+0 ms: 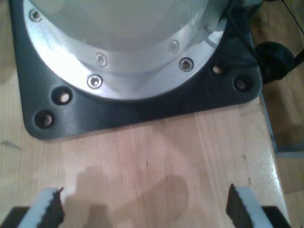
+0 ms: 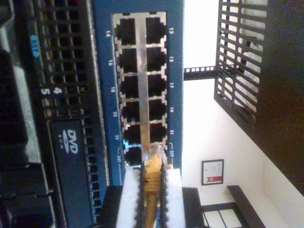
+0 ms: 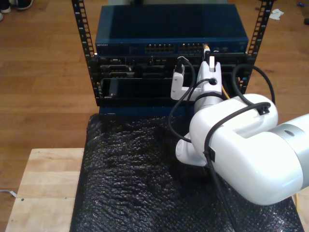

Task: Grab the cable and plug it in

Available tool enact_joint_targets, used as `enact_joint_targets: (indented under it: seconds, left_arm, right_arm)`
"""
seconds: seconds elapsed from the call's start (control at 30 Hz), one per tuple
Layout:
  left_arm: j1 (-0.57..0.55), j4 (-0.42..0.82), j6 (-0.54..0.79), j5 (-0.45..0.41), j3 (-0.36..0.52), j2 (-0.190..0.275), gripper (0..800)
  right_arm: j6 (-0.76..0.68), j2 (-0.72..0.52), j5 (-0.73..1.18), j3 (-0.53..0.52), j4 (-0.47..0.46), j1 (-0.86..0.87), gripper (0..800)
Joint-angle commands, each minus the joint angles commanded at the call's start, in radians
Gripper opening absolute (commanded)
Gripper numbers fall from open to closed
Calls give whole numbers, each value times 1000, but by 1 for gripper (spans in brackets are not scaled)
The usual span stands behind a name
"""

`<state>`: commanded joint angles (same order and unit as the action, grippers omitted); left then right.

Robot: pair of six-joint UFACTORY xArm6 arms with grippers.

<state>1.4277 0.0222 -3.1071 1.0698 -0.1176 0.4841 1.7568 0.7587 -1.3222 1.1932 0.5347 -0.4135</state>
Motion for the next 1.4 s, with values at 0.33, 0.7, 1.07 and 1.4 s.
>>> enact_joint_targets:
  seconds: [0.33, 0.7, 1.07, 1.4]
  left_arm:
    - [2, 0, 0, 0, 0, 0, 799]
    - [2, 0, 0, 0, 0, 0, 799]
    - [2, 0, 0, 0, 0, 0, 799]
    - [2, 0, 0, 0, 0, 0, 799]
  right_arm:
    - [0, 0, -2, 3, 0, -5, 0]
    - [0, 0, 2, 18, 0, -2, 0]
    - [-2, 8, 6, 31, -2, 14, 0]
    - [-3, 8, 8, 40, -14, 21, 0]
